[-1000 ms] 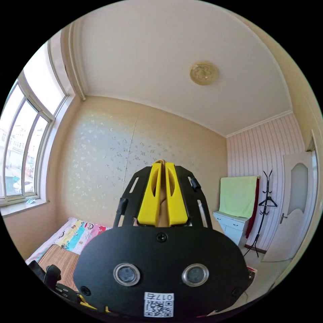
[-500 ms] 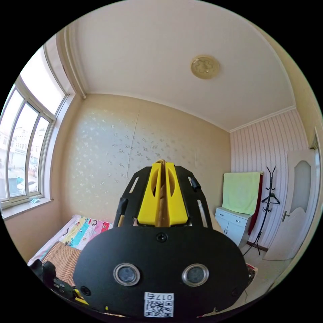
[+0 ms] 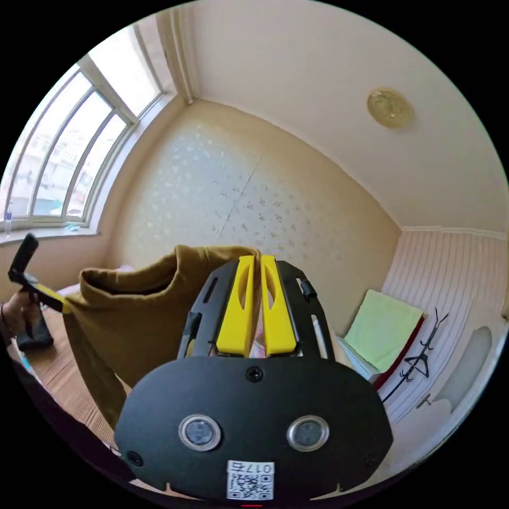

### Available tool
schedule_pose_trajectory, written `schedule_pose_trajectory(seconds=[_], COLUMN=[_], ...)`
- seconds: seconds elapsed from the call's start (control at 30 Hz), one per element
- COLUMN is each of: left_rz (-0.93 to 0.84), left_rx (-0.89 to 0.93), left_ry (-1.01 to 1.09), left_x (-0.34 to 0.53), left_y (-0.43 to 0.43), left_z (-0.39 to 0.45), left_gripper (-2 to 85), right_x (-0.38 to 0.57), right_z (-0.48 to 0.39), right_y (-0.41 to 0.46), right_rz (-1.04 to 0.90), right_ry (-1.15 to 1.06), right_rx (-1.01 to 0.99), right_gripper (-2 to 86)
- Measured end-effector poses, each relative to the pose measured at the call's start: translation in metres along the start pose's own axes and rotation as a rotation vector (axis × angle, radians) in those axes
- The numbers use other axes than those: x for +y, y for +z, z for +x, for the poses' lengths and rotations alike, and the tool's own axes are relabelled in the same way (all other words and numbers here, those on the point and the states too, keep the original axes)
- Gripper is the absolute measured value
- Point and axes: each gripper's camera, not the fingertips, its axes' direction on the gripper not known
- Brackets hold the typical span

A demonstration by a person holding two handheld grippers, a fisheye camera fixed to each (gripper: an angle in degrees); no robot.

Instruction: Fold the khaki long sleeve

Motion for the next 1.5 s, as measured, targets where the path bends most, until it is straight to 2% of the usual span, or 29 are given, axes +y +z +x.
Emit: schedule_pose_trajectory(seconds=[0.13, 0.27, 0.37, 0.47, 0.53, 0.57, 0.63, 0.7, 0.73, 0.83, 0.97, 1.0, 1.07, 1.17, 1.23, 1.3, 1.33, 1.4, 1.47, 1.5], left_rz=[0.042, 0.051, -0.013, -0.143, -0.245, -0.310, -0.420, -0.479, -0.468, -0.515, -0.840, -0.897, -0.899, -0.853, -0.899, -0.841, -0.854, -0.927, -0.956, -0.880], left_rx=[0.019, 0.022, -0.097, -0.238, -0.369, -0.478, -0.611, -0.741, -0.738, -0.679, -0.661, -0.674, -0.659, -0.577, -0.575, -0.565, -0.546, -0.421, -0.357, -0.334], left_ry=[0.011, -0.040, -0.044, -0.107, -0.178, -0.240, -0.360, -0.551, -0.572, -0.538, -0.513, -0.541, -0.628, -0.763, -0.801, -0.779, -0.791, -0.855, -0.969, -1.078], left_x=[-0.014, -0.073, -0.145, -0.223, -0.265, -0.285, -0.298, -0.285, -0.279, -0.232, -0.127, -0.102, -0.075, -0.040, -0.022, -0.021, -0.019, -0.010, -0.002, 0.001], left_y=[-0.049, -0.088, -0.093, -0.073, -0.048, -0.029, -0.006, 0.004, 0.006, 0.040, 0.101, 0.107, 0.104, 0.089, 0.084, 0.071, 0.070, 0.072, 0.064, 0.047], left_z=[0.012, 0.014, -0.007, -0.084, -0.155, -0.208, -0.283, -0.343, -0.350, -0.358, -0.371, -0.379, -0.390, -0.395, -0.388, -0.356, -0.350, -0.325, -0.313, -0.309], left_gripper=[4.4, 4.3, 4.3, 4.4, 4.8, 5.3, 6.8, 8.5, 8.6, 8.5, 9.1, 9.1, 9.2, 8.2, 7.5, 5.6, 5.5, 4.9, 5.1, 5.7], right_x=[0.017, -0.013, -0.078, -0.139, -0.174, -0.178, -0.176, -0.156, -0.139, -0.082, 0.009, 0.032, 0.057, 0.075, 0.046, 0.028, 0.024, 0.022, 0.018, 0.012], right_z=[0.082, 0.141, 0.167, 0.161, 0.125, 0.114, 0.074, 0.050, 0.032, -0.020, -0.079, -0.088, -0.090, -0.077, -0.036, -0.011, 0.004, 0.032, 0.065, 0.089], right_y=[0.005, 0.049, 0.131, 0.271, 0.404, 0.437, 0.551, 0.598, 0.610, 0.605, 0.580, 0.571, 0.563, 0.535, 0.493, 0.454, 0.428, 0.392, 0.367, 0.358], right_rz=[-0.053, -0.113, -0.227, -0.408, -0.549, -0.591, -0.816, -0.973, -1.032, -1.154, -1.405, -1.470, -1.560, -1.637, -1.488, -1.442, -1.454, -1.495, -1.583, -1.648], right_ry=[0.158, 0.272, 0.219, 0.110, 0.010, -0.002, 0.031, 0.084, 0.104, 0.036, -0.149, -0.161, -0.091, 0.058, 0.063, -0.050, -0.116, -0.146, -0.087, -0.006], right_rx=[-0.457, -0.626, -0.701, -0.765, -0.773, -0.773, -0.731, -0.729, -0.744, -0.749, -0.833, -0.850, -0.859, -0.982, -0.853, -0.709, -0.626, -0.598, -0.612, -0.651], right_gripper=[2.4, 2.4, 2.5, 2.6, 2.6, 2.6, 2.7, 2.8, 2.9, 3.4, 3.6, 3.3, 2.7, 1.4, 0.9, 0.7, 0.6, 0.4, 0.4, 0.4])
